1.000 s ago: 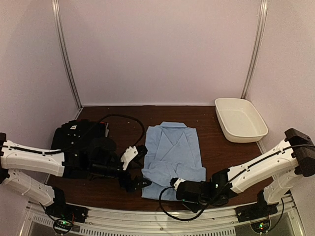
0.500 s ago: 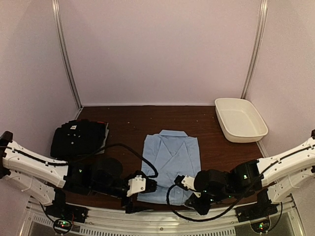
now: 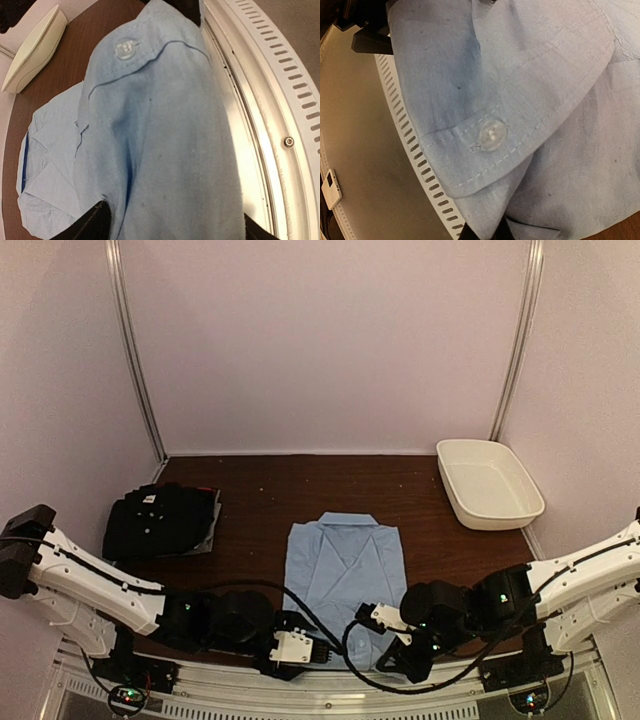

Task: Fold and stack the long sleeve shirts
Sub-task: Pick up the 2/3-rectangle-folded shirt from the center of the board, then fold the 2/3-rectangle-folded shirt at the center of the board.

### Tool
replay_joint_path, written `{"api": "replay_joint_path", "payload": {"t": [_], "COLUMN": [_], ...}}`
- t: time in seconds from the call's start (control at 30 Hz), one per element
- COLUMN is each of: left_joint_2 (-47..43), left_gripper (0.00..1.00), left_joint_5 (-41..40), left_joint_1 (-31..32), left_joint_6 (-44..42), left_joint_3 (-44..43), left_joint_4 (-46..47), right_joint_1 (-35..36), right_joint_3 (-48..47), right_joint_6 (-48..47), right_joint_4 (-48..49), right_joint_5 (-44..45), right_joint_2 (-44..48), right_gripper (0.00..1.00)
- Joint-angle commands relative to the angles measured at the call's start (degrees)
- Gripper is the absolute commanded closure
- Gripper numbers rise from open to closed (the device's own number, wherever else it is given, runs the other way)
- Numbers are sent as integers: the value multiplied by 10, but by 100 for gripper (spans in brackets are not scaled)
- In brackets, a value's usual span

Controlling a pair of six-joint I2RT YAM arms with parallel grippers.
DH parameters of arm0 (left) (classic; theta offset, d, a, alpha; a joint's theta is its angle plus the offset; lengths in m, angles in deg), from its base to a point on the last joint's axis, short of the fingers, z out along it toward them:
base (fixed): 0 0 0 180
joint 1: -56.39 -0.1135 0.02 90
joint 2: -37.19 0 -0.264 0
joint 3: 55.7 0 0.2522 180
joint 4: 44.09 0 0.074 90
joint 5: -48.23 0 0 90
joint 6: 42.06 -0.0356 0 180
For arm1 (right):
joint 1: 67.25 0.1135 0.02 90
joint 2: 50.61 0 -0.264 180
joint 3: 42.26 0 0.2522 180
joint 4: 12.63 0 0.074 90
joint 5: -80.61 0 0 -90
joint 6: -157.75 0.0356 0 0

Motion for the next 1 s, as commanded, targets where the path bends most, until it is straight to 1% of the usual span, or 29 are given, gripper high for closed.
{"api": "replay_joint_path", "payload": {"t": [0.0, 0.1, 0.13, 0.2, 0.3, 0.33, 0.43, 0.53, 0.6, 0.7, 0.8, 0.83, 0.97], "left_joint_2": [4, 1, -1, -5, -9, -10, -22, -47, -68, -98, -107, -106, -94], "left_gripper": [32, 50, 57, 68, 92, 99, 100, 100, 100, 100, 100, 100, 100], "left_joint_5": [-38, -53, -54, -52, -42, -37, -8, 30, 43, 70, 109, 125, 160], "left_joint_1": [3, 3, 3, 2, 3, 2, -4, -20, -30, -52, -93, -103, -113], "left_joint_6": [-19, -14, -10, 0, 21, 30, 68, 119, 157, 213, 262, 270, 279], "left_joint_3": [-5, 2, 2, 3, -3, -5, -12, -16, -20, -32, -67, -75, -94], "left_joint_4": [44, 56, 56, 50, 28, 20, -1, -10, -19, -38, -73, -94, -110], "right_joint_1": [-6, -10, -12, -15, -18, -18, -18, -17, -15, -7, 10, 15, 29], "right_joint_3": [6, 11, 12, 14, 12, 10, 4, 1, 3, 2, -10, -16, -40], "right_joint_6": [0, 2, 3, 4, 8, 8, 11, 16, 22, 29, 32, 31, 26], "right_joint_4": [25, 25, 25, 25, 23, 20, 8, -2, -6, -8, -17, -24, -58], "right_joint_5": [-22, -20, -20, -16, -7, -2, 17, 40, 58, 83, 116, 131, 184], "right_joint_2": [11, 13, 16, 21, 28, 30, 34, 53, 73, 96, 98, 95, 68], "right_gripper": [100, 100, 100, 100, 100, 98, 88, 68, 48, 31, 22, 21, 16]}}
